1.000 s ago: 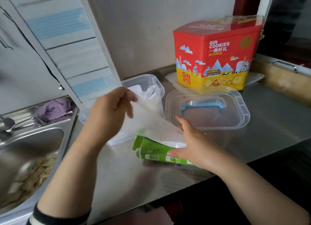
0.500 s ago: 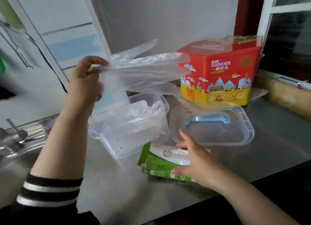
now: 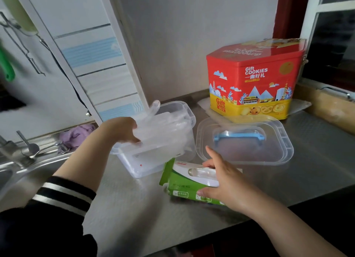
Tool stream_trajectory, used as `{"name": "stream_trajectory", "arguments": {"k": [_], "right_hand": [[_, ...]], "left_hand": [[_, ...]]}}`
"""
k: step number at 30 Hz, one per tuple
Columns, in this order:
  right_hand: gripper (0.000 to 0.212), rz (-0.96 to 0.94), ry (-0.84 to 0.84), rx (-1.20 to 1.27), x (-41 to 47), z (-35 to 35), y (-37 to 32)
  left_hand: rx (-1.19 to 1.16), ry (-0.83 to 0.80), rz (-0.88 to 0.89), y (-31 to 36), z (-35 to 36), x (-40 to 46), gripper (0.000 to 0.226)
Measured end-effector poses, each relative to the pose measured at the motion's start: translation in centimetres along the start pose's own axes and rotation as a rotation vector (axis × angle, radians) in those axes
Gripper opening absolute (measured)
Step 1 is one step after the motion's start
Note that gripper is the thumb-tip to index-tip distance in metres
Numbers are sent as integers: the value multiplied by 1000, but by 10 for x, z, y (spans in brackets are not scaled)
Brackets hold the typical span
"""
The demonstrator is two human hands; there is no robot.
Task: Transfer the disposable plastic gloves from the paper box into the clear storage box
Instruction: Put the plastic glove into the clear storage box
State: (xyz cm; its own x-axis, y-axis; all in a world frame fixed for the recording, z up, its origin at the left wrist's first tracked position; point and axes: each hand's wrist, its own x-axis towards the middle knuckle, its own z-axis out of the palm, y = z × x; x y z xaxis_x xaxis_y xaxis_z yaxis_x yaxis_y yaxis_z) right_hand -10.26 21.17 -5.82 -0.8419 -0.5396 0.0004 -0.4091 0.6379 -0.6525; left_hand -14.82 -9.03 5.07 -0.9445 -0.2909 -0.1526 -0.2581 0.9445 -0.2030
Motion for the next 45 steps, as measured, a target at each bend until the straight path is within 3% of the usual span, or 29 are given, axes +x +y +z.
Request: {"name": "stream_trajectory", "arguments": {"k": [5, 10, 11, 13, 15, 16, 19, 21, 23, 28, 31, 35, 41, 45], "right_hand": [[111, -7, -4, -16, 1, 0, -1], [108, -16, 4, -34, 3, 0, -1], [107, -12, 0, -29, 3, 0, 0], [97, 1, 2, -7, 3, 0, 0], [70, 9, 35, 46, 5, 0, 1], [55, 12, 68, 79, 6, 0, 0], [19, 35, 141, 135, 10, 0, 1], [5, 48, 139, 144, 13, -1, 1], [6, 62, 136, 151, 16, -2, 1], [9, -32, 129, 110, 19, -4, 4], [9, -125, 46, 157, 17, -5, 5], [13, -72, -74, 69, 16, -12, -2], [9, -152, 77, -74, 15, -2, 1], [17, -225, 265, 184, 12, 9, 1]], "left_hand": [[187, -11, 45, 14, 16, 2, 69], [209, 109, -80, 10, -14, -21, 62], [225, 194, -83, 12, -20, -30, 57], [145, 554, 6, 24, -23, -48, 37], [-221, 920, 190, 53, -13, -72, 18], [-434, 952, 308, 70, -4, -84, 15], [-686, 593, 629, 111, 43, -102, 24], [-712, 340, 679, 119, 77, -97, 38], [-726, 221, 662, 119, 99, -90, 53], [-674, 326, 627, 121, 111, -82, 76], [-717, 278, 626, 115, 111, -80, 82], [-792, 245, 658, 114, 113, -78, 83], [-879, 250, 675, 116, 115, -77, 71], [-837, 277, 624, 118, 115, -76, 63]]}}
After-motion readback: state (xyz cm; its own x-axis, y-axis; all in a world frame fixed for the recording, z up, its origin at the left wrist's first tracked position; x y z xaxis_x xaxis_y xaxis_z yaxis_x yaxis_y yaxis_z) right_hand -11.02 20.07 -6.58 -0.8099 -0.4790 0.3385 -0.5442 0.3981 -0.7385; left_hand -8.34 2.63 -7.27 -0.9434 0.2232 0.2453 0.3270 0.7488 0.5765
